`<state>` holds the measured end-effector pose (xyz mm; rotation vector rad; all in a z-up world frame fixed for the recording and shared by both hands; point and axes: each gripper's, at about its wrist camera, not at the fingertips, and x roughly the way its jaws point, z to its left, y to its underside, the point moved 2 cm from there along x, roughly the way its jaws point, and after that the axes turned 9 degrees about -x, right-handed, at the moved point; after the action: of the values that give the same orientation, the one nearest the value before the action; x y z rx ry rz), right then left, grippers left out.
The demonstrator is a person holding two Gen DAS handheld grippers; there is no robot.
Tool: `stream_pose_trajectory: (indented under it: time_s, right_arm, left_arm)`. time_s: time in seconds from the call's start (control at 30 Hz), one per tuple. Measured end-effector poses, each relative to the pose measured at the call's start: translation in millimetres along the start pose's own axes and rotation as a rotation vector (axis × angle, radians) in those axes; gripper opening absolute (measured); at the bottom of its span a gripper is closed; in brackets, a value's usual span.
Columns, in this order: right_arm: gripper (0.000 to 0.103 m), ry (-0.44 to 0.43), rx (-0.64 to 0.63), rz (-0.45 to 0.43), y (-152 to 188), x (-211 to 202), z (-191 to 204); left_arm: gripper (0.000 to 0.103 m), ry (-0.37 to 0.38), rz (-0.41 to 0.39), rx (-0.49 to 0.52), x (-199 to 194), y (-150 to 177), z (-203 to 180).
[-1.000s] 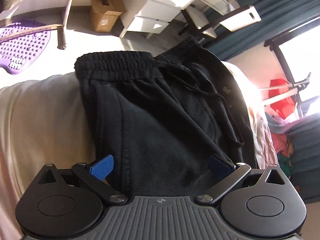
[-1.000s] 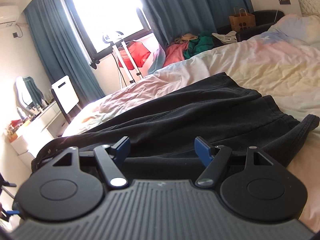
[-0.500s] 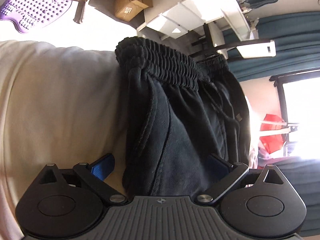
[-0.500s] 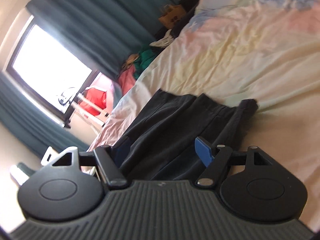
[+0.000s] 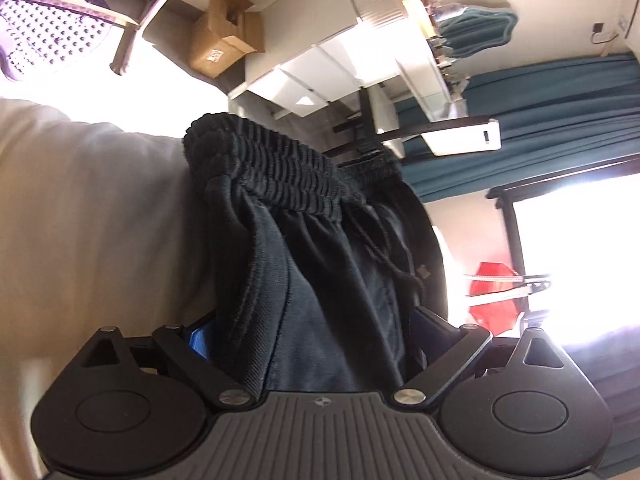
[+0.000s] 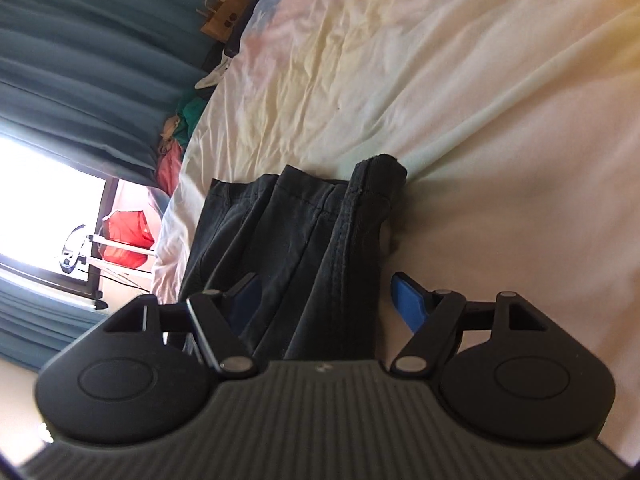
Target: Fold clothes
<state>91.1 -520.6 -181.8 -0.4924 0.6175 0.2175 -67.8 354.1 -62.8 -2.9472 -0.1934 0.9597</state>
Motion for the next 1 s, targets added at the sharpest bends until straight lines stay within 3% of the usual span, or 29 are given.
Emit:
stream_pose_trajectory:
  time_s: [0.13,0.17,0.27,0.33,0.43,0.63,0.8,0.93,1.0]
  right_arm:
    - [0.069,0.072,-0.089,0.012,-4,28,14]
    - [0.062,0.078,-0.108,0.008,-6,33,15]
    - [0.018,0.115,-0.168,0.005,-8,42,12]
    - [0.009,0.092,-0.156,-0.002,-9,40,7]
    - [0.008,0.038,-0.128,-0.045,-10,29,5]
    - [0.007,0.030,-0.186,-0.139,-7,5,25]
    - [0.007,0.025,-0.199,-0.171,-6,-7,30]
    - [0.007,0.019,-0.187,-0.169,-5,-12,28]
    - [0.007,0.019,-0.184,-0.166,-5,-13,27]
  left_arm:
    - [0.089,-0.040,0.048,-0.031,16,-1,3]
    - [0.088,-0.036,0.047,-0.029,18,-1,4]
    - [0.078,-0.030,0.050,-0.018,23,0,6]
    - [0.072,-0.041,0.059,0.001,28,-1,7]
    - [0.065,-0.020,0.069,0.004,30,-2,10]
    - [0.033,0.012,0.084,-0.023,37,-6,18]
    - [0.028,0.024,0.078,0.003,34,-5,16]
    - [0.014,0.004,0.065,0.050,34,-1,7]
    - [0.014,-0.002,0.062,0.063,36,-2,2]
